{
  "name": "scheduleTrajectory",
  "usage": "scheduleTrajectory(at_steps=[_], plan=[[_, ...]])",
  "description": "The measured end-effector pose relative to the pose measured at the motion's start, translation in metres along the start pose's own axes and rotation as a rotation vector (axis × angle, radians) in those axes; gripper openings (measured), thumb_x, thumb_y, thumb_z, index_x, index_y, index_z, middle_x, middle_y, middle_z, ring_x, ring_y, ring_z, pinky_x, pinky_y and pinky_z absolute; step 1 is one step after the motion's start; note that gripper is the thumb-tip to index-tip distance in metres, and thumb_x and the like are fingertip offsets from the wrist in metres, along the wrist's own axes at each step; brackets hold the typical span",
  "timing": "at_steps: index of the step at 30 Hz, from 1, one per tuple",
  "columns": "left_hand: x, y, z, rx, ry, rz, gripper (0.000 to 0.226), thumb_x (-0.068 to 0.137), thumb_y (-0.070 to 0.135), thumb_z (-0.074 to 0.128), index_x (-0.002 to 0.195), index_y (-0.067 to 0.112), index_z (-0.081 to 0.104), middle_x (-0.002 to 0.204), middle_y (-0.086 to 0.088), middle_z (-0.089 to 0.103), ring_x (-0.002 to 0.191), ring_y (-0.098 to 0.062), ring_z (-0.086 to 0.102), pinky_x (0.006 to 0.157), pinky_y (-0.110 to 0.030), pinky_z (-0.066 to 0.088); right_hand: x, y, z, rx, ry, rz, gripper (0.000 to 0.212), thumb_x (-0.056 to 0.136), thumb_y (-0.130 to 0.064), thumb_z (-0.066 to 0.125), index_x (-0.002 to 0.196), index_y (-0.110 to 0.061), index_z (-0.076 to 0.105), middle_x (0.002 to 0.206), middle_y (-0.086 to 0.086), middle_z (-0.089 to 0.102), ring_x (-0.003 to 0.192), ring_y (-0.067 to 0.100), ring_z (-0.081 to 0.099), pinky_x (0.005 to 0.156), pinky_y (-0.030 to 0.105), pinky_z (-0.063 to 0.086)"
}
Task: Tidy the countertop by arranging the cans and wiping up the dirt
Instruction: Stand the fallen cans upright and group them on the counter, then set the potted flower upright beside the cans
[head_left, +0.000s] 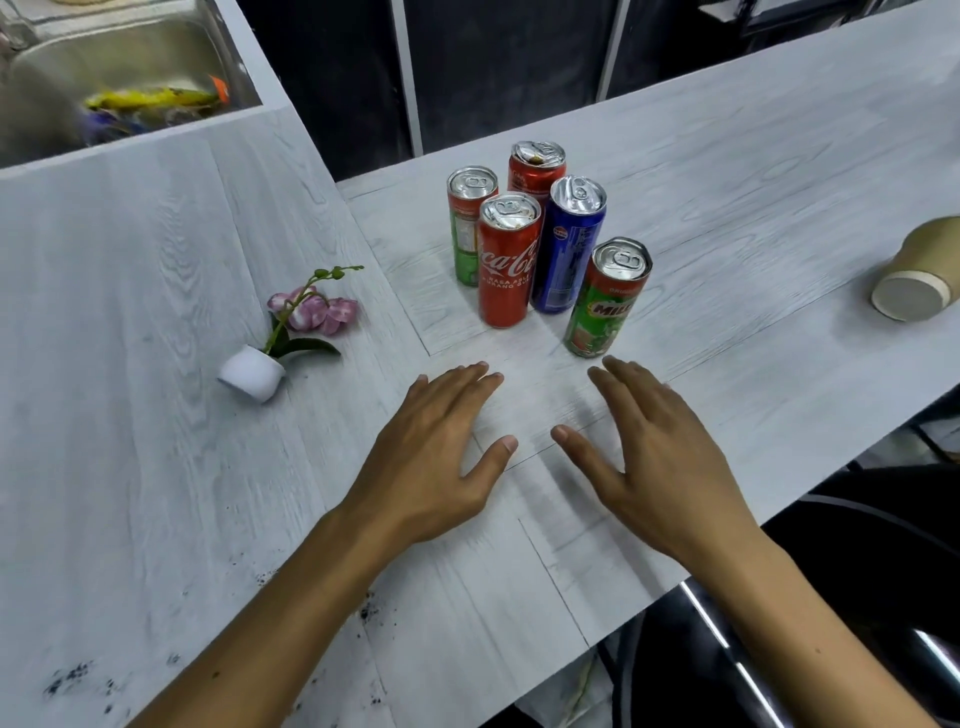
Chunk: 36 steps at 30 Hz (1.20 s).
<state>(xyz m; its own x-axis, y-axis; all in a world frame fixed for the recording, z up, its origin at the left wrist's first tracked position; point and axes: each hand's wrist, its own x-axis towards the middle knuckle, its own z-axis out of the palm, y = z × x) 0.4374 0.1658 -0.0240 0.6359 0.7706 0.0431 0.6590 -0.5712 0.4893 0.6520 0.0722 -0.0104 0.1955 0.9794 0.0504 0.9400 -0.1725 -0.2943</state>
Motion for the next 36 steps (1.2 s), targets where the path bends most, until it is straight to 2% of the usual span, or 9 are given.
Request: scheduleTrajectory(at_steps=[7,17,22,26,32,36], plan=[[-0.047,-0.033,-0.021,-0.011,0.034,-0.060,0.065,0.101,0.057,0.048,0.159,0.033,0.030,0.168,0.014,0.025,0.154,-0.003,0.017,0.126,-0.024,0.002,-0.009,-0.050,0.008,0.016,-0.057,-0.092,0.076,0.097,-0.069,0.036,0.156,-0.021,0.039,0.165,0.002,0.032,0.154,0.020,0.026,0.124,0.045,0.025],[-0.123,-0.089,-0.061,-0.005,0.108,-0.189,0.064,0.102,0.055,0.048,0.158,0.031,0.033,0.167,0.013,0.027,0.154,-0.003,0.019,0.127,-0.027,0.004,-0.012,-0.136,0.039,0.035,-0.114,-0.211,0.075,0.098,-0.067,0.039,0.157,-0.020,0.038,0.165,0.002,0.032,0.153,0.021,0.028,0.122,0.045,0.028],[-0.154,-0.117,-0.082,-0.008,0.130,-0.250,0.064,0.102,0.052,0.050,0.158,0.028,0.034,0.167,0.011,0.028,0.155,-0.006,0.019,0.129,-0.033,0.006,-0.011,-0.180,0.057,0.075,-0.093,-0.262,0.070,0.098,-0.060,0.051,0.151,-0.013,0.047,0.160,0.008,0.041,0.147,0.026,0.039,0.117,0.048,0.036],[-0.171,-0.137,-0.097,0.004,0.158,-0.282,0.063,0.101,0.052,0.051,0.158,0.028,0.035,0.167,0.011,0.029,0.154,-0.006,0.020,0.129,-0.033,0.007,-0.007,-0.210,0.068,0.088,-0.078,-0.294,0.069,0.098,-0.058,0.053,0.150,-0.011,0.049,0.158,0.009,0.044,0.146,0.026,0.041,0.117,0.044,0.037],[-0.180,-0.165,-0.116,0.009,0.189,-0.311,0.064,0.101,0.053,0.051,0.158,0.028,0.035,0.166,0.010,0.031,0.154,-0.007,0.022,0.128,-0.033,0.008,0.009,-0.244,0.072,0.099,-0.071,-0.287,0.073,0.099,-0.062,0.046,0.152,-0.012,0.046,0.159,0.009,0.042,0.145,0.025,0.041,0.117,0.040,0.037],[-0.177,-0.179,-0.124,0.010,0.201,-0.318,0.065,0.101,0.054,0.050,0.158,0.027,0.035,0.166,0.008,0.031,0.154,-0.009,0.023,0.128,-0.036,0.011,0.025,-0.259,0.073,0.134,-0.052,-0.227,0.073,0.099,-0.064,0.045,0.151,-0.013,0.045,0.155,0.006,0.048,0.139,0.023,0.047,0.107,0.035,0.043]])
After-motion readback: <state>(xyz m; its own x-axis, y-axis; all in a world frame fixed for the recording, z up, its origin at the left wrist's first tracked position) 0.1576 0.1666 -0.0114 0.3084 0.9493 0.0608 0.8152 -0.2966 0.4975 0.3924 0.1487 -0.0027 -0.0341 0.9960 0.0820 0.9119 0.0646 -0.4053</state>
